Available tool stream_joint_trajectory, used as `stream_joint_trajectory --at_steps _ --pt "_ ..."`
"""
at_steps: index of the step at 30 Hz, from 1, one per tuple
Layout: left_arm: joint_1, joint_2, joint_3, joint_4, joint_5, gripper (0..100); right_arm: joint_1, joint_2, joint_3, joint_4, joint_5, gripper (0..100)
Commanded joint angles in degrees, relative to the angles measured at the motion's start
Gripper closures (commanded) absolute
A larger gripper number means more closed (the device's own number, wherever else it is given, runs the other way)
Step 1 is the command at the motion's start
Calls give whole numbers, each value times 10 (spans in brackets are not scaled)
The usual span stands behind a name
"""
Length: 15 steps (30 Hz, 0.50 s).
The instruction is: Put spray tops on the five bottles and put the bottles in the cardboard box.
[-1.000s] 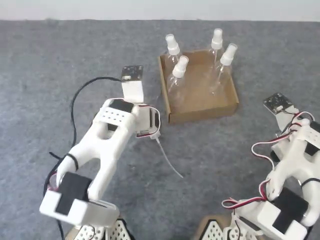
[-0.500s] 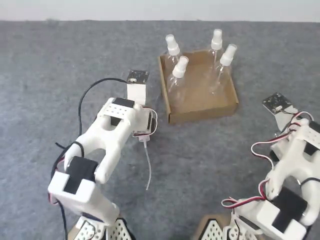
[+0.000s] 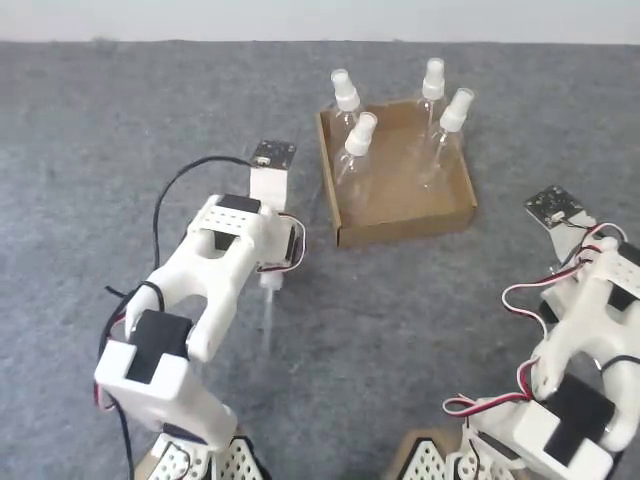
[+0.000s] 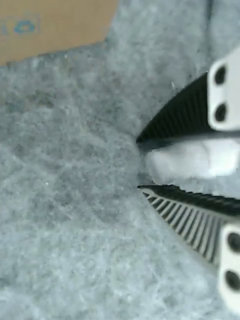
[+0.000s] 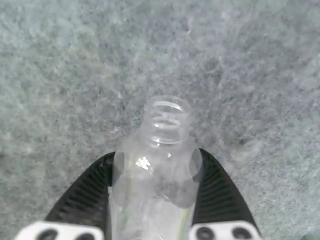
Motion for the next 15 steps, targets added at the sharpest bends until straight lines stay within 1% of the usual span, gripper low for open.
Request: stream_joint_trajectory --at_steps 1,3,6,8,12,15 --pt "2 -7 -27 -4 -6 953 4 -6 -4 5 8 977" --pt "2 -7 -27 -4 -10 944 4 -6 -4 5 8 977" --pt "2 -7 -27 -3 -55 938 4 -6 -4 5 9 977" --pt "2 -7 -29 10 -67 939 4 -6 -4 3 9 977" --pt "2 -7 -93 80 -72 991 4 -11 -7 2 9 977" --pt "2 -8 -168 150 -72 991 4 -12 -8 5 7 977"
